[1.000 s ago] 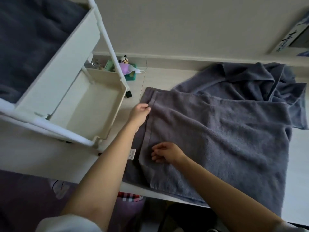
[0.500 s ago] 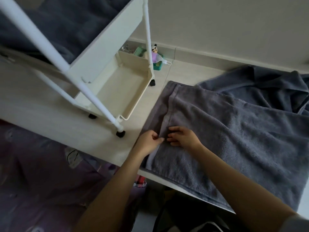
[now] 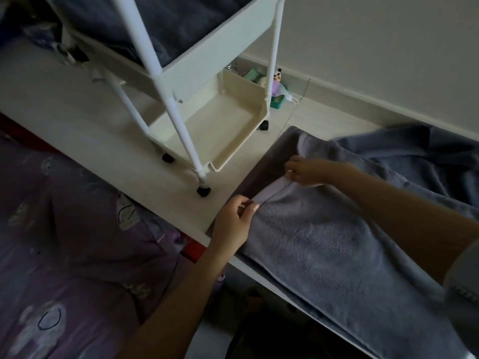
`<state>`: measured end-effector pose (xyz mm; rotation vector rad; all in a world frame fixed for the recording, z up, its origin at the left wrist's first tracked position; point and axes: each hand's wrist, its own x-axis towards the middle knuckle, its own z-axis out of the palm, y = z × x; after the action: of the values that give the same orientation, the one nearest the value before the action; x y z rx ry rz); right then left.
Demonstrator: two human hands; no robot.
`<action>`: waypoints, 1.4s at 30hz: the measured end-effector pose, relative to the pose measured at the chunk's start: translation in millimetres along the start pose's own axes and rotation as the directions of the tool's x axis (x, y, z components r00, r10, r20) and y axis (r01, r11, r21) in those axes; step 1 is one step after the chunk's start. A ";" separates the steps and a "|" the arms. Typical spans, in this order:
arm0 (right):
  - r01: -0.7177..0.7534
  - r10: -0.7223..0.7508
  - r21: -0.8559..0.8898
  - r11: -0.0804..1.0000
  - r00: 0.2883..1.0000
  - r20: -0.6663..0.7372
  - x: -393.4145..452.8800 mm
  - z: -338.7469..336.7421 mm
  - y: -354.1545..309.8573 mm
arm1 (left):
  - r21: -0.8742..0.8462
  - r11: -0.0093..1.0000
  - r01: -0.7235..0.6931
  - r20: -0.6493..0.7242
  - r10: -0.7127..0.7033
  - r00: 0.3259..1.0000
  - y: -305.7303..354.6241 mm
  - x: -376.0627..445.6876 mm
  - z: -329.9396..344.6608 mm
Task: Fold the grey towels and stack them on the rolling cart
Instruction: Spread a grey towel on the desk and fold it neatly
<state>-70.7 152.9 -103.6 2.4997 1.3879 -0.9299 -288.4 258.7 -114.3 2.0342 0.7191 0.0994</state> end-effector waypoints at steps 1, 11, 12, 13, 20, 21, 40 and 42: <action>-0.037 0.036 -0.006 0.999 0.999 -0.033 -6.9 -9.4 5.0 | -0.036 0.999 0.002 -0.016 -0.002 1.000 2.0 -1.0 -4.4; -0.016 0.001 -0.028 0.999 0.879 -0.477 62.8 15.8 -22.1 | 0.375 0.917 0.139 -0.222 -0.057 0.973 -57.6 28.0 12.0; -0.003 0.005 0.005 1.000 0.883 -0.469 68.7 24.1 -19.4 | 0.387 0.913 0.129 -0.245 -0.033 0.969 -63.0 29.9 15.4; 0.015 0.009 0.044 0.999 0.871 -0.491 71.2 30.0 -16.1 | 0.384 0.915 0.125 -0.267 -0.019 0.963 -63.6 29.5 17.3; -0.042 0.042 0.016 0.999 0.732 -0.680 93.2 31.7 -22.4 | 0.360 0.903 0.236 -0.374 -0.092 0.923 -66.4 37.0 19.9; -0.064 0.043 -0.007 0.998 0.741 -0.671 96.2 34.4 -23.7 | 0.384 0.890 0.247 -0.379 -0.092 0.921 -67.3 38.3 19.9; -0.079 0.010 -0.315 0.946 0.977 -0.215 83.8 -28.6 61.9 | 0.586 0.803 0.109 -0.444 0.206 0.872 -90.2 46.7 31.9; -0.136 0.063 -0.394 0.909 0.979 -0.194 84.5 -37.4 70.8 | 0.579 0.806 0.124 -0.439 0.179 0.880 -88.8 48.3 30.8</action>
<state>35.7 188.6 -134.4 2.3439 1.3209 -0.3548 -277.9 294.7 -213.1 2.6687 1.1364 0.4597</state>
